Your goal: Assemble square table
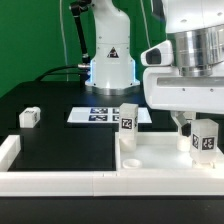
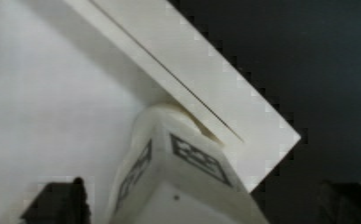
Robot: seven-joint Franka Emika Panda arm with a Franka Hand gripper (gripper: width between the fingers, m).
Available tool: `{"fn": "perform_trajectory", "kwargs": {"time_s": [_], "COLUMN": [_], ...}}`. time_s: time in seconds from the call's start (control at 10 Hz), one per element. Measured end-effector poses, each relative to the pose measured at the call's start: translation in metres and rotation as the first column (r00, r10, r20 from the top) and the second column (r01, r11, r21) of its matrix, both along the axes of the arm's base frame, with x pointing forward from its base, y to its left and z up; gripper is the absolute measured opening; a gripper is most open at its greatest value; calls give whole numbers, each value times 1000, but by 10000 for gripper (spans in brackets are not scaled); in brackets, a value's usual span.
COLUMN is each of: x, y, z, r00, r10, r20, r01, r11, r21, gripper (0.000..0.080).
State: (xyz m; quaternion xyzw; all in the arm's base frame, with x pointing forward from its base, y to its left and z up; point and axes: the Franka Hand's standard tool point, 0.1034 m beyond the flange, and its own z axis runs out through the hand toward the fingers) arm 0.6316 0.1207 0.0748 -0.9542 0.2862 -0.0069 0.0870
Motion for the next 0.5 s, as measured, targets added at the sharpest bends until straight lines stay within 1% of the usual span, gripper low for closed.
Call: {"fn": "perform_trajectory", "kwargs": {"time_s": [0.1, 0.2, 0.3, 0.4, 0.5], "x": [4, 7, 5, 5, 5], "y": [-1, -1, -3, -3, -2], "z": [2, 4, 2, 2, 2], "r00": [976, 937, 922, 931, 936], "r10": [213, 341, 378, 357, 343], "r20": [43, 74, 83, 80, 79], "r01": [-210, -334, -370, -349, -336], "r11": [976, 938, 924, 932, 937], "r21": [-59, -90, -97, -93, -91], "gripper": [648, 649, 649, 649, 536]}}
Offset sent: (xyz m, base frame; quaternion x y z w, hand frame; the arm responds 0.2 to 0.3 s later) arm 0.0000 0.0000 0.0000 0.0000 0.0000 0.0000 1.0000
